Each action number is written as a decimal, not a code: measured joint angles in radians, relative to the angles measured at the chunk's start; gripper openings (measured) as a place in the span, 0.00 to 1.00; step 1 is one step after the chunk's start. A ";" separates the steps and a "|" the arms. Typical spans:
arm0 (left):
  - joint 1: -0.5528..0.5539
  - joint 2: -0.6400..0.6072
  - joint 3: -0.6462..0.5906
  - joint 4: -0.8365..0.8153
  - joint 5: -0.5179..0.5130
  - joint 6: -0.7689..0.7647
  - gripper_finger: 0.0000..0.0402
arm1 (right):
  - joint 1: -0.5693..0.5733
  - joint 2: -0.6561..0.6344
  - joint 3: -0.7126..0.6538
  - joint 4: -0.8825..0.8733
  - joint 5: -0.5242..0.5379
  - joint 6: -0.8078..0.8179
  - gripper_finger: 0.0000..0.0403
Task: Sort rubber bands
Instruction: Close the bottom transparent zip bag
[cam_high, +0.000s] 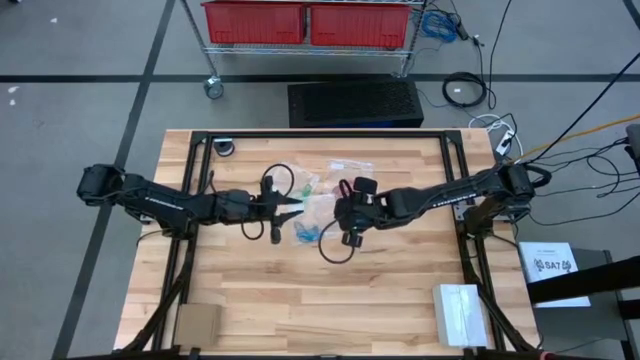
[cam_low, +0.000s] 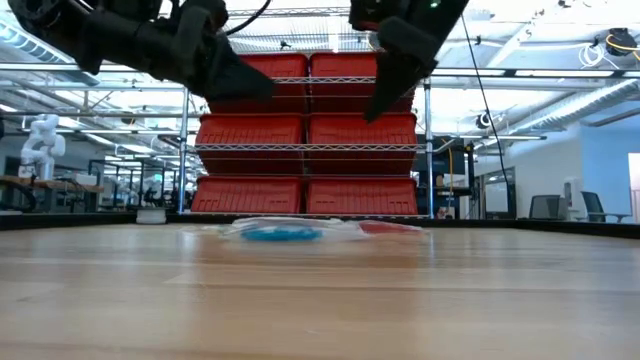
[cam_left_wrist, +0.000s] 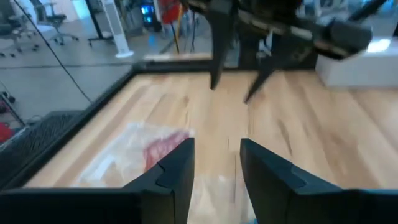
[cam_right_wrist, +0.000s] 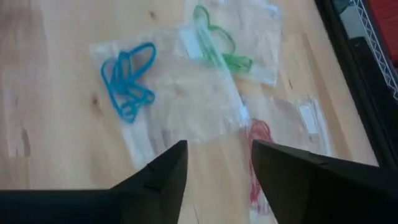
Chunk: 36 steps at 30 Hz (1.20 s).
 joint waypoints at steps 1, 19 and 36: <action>0.000 0.000 0.000 -0.022 0.000 0.004 0.33 | -0.004 0.010 -0.003 0.014 -0.002 -0.011 0.40; 0.033 0.000 0.000 -0.241 -0.130 0.021 0.05 | -0.037 0.239 -0.238 0.480 -0.210 -0.118 0.00; 0.051 0.001 0.000 -0.291 -0.194 -0.128 0.01 | 0.135 0.167 -0.243 0.407 -0.349 0.167 0.00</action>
